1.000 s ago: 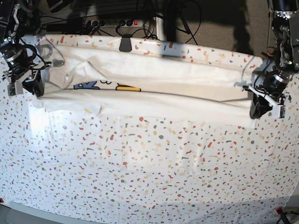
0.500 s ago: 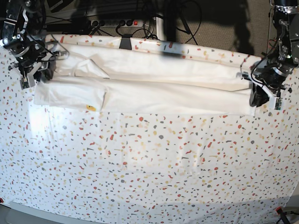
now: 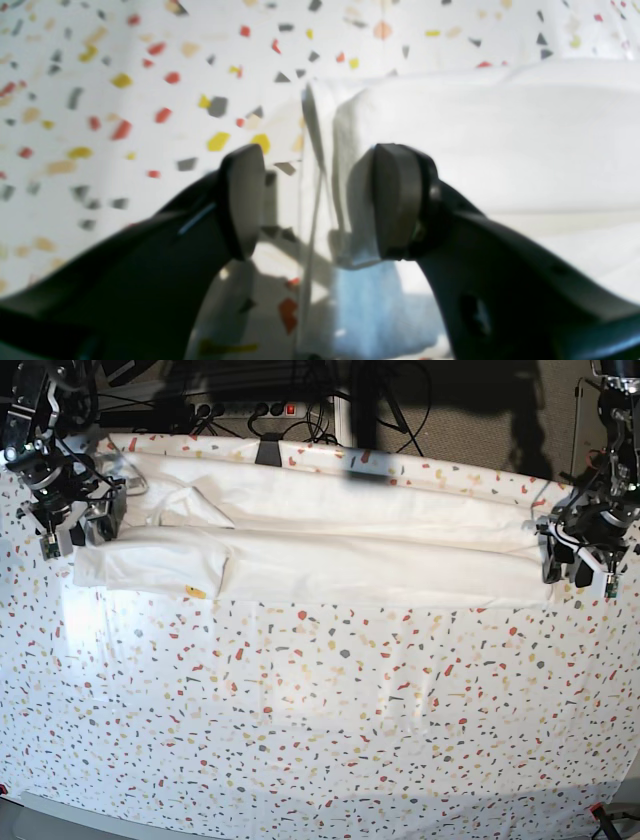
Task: Fold the T-shirt properly
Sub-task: 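Lift the hem and fold it over toward the collar with both grippers, then release the folded edge and raise both grippers off the shirt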
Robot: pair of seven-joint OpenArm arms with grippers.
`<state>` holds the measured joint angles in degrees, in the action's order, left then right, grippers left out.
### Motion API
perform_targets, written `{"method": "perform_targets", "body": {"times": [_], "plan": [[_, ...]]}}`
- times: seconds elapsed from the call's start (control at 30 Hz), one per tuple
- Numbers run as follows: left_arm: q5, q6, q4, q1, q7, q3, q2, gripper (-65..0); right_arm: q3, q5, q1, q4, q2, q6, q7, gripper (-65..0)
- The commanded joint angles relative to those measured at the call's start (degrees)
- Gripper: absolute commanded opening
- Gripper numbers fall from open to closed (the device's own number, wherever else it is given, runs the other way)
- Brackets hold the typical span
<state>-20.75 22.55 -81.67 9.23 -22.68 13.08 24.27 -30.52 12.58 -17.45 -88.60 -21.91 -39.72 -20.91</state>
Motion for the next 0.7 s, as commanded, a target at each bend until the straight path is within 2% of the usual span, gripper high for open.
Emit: {"method": "perform_targets", "body": {"times": [0.0,0.07,0.17,0.27,0.3,0.4,0.43,0.57,0.67], "plan": [[-0.66,-0.24,0.70,-1.16,1.22,0.37,1.16,-31.5,-0.55,2.01,0.48,-0.90,-1.07,0.11,1.53,-32.7],[-2.14,1.88,3.58,-2.71,0.87,0.37,1.29,-31.5,-0.55,3.78,0.61,-0.90,-1.09,0.11,1.51,-32.7],[-5.42,6.93,7.61,-5.62,-2.40,0.35,1.29,-31.5,-0.55,4.79,0.63,-0.90,-1.09,0.09,1.51,-32.7],[-6.91,8.07,12.09,-9.03,-5.49,0.33,1.31,-31.5,-0.55,4.76,0.61,-0.90,-1.09,0.09,1.51,-32.7],[-7.45,9.44,13.68,-10.27,-6.95,0.33,1.31,-31.5,-0.55,4.76,0.61,-0.90,-1.09,0.09,1.51,-32.7],[-12.09,16.22,18.05,-13.44,-15.54,0.33,1.27,-34.1,-0.55,4.79,0.63,-0.90,-1.11,0.09,1.51,-32.7],[-13.81,17.45,19.12,-14.21,-18.03,0.33,1.29,-35.5,-0.55,4.79,0.63,-0.90,-1.11,0.09,1.53,-32.7],[-19.23,17.45,19.87,-15.10,-25.46,0.33,1.31,-38.0,-0.55,4.74,0.96,-0.90,-1.09,0.07,1.53,-32.7],[-21.73,17.45,19.87,-15.12,-29.46,0.33,1.31,-42.2,-0.55,4.79,1.92,-0.90,-1.09,0.09,1.51,-32.7]]}}
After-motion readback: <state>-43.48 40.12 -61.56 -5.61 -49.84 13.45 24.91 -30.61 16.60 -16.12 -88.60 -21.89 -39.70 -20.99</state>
